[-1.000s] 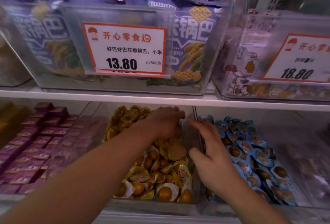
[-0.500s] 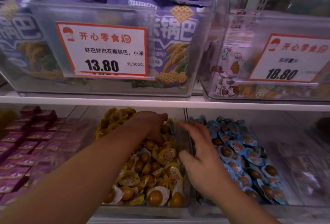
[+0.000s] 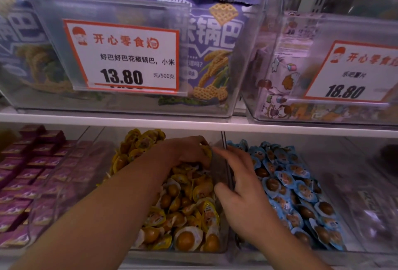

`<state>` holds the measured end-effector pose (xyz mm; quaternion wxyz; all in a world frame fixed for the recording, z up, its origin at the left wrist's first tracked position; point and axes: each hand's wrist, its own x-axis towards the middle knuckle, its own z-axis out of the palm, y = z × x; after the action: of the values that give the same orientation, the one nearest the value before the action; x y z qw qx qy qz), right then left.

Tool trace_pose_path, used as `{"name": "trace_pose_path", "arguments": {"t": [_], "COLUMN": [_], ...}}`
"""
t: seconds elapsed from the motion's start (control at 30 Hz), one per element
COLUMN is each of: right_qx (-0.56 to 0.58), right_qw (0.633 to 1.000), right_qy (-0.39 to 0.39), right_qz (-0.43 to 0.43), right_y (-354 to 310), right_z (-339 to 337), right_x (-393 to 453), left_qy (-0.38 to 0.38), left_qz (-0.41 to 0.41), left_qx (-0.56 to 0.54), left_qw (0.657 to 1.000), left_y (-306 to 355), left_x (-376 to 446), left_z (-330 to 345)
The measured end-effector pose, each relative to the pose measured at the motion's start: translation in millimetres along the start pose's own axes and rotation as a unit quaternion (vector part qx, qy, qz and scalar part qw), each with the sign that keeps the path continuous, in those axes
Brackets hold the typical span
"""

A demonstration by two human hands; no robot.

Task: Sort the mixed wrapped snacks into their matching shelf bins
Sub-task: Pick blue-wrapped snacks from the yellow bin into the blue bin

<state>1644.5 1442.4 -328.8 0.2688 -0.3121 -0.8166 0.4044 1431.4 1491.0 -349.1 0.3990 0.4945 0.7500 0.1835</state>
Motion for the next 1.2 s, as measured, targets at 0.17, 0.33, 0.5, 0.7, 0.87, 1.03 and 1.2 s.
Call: {"name": "trace_pose_path", "arguments": {"t": [0.17,0.33,0.5,0.7,0.87,1.03,1.2], "right_qx": [-0.002,0.000,0.006,-0.005,-0.086,0.184,0.441], "right_qw": [1.000,1.000,1.000,1.000,0.975,0.982,0.856], "right_qy": [0.006,0.010,0.011,0.013,0.153,0.007,-0.081], "right_qz": [-0.007,-0.008,-0.005,-0.015,-0.139,0.031,0.257], "right_y": [0,1,0,-5,-37,-73,-89], "right_z": [0,1,0,-3,-2,45,86], "right_x": [0,0,0,-2,-15,-20,-15], "left_qy": [-0.093,-0.134,-0.095,-0.070,0.019,0.089,0.170], "left_qz": [-0.041,-0.047,-0.004,0.066,0.088,0.054,0.004], "left_qx": [-0.153,-0.222,-0.330,-0.425,-0.530,-0.689,-0.721], "left_qw": [0.983,0.965,0.939,0.900,0.843,0.717,0.672], "left_y": [3,1,4,-3,-41,-47,-39], "left_x": [-10,-14,-30,-115,-194,-216,-206], "left_z": [1,5,-9,-34,-8,13,17]}}
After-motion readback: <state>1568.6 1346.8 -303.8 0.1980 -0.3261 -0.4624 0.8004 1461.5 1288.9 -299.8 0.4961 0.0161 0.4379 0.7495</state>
